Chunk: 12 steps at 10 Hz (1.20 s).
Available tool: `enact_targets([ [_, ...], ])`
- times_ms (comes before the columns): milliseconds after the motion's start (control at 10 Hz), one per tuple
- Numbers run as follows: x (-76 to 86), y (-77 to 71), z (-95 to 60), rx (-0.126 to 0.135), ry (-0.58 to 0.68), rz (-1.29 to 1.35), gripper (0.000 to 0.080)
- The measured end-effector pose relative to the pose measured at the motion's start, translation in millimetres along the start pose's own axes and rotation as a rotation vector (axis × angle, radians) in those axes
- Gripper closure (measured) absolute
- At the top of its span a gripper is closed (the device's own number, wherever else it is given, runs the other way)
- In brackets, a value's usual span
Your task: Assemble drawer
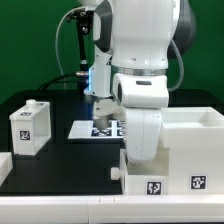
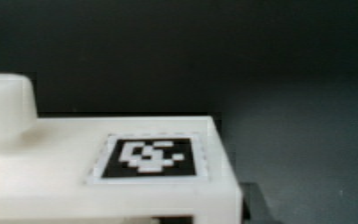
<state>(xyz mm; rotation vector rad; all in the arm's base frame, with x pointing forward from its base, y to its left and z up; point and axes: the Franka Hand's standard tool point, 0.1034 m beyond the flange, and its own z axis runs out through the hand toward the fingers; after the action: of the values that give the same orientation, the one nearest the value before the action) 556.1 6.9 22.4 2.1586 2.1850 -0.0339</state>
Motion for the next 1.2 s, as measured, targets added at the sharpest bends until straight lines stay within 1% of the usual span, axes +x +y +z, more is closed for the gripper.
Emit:
enact_targets([
  [300, -0.8, 0.0, 0.2, 0.0, 0.0, 0.002, 0.0761],
  [400, -1.3, 0.4, -0.8, 0.004, -0.002, 0.002, 0.0582],
  [500, -2.7, 3.6, -6.7, 0.009, -0.008, 0.003, 0.0447],
  [600, -5.7, 6.8, -14.1, 0.014, -0.015, 0.004, 0.0447],
  [700, -12.0, 9.7, -24.5, 0.023, -0.025, 0.008, 0.0264],
  [800, -22.5, 13.3, -37.3, 0.034, -0.037, 0.015, 0.0185],
  [900, -34.7, 17.9, -45.5, 0.039, -0.042, -0.003, 0.0185],
  [1000, -50.5, 20.8, -45.6, 0.038, -0.039, -0.004, 0.0157],
  [1100, -59.1, 19.4, -38.5, 0.048, -0.038, 0.008, 0.0152],
  [1200, -68.6, 18.0, -26.7, 0.063, -0.015, 0.009, 0.0152],
])
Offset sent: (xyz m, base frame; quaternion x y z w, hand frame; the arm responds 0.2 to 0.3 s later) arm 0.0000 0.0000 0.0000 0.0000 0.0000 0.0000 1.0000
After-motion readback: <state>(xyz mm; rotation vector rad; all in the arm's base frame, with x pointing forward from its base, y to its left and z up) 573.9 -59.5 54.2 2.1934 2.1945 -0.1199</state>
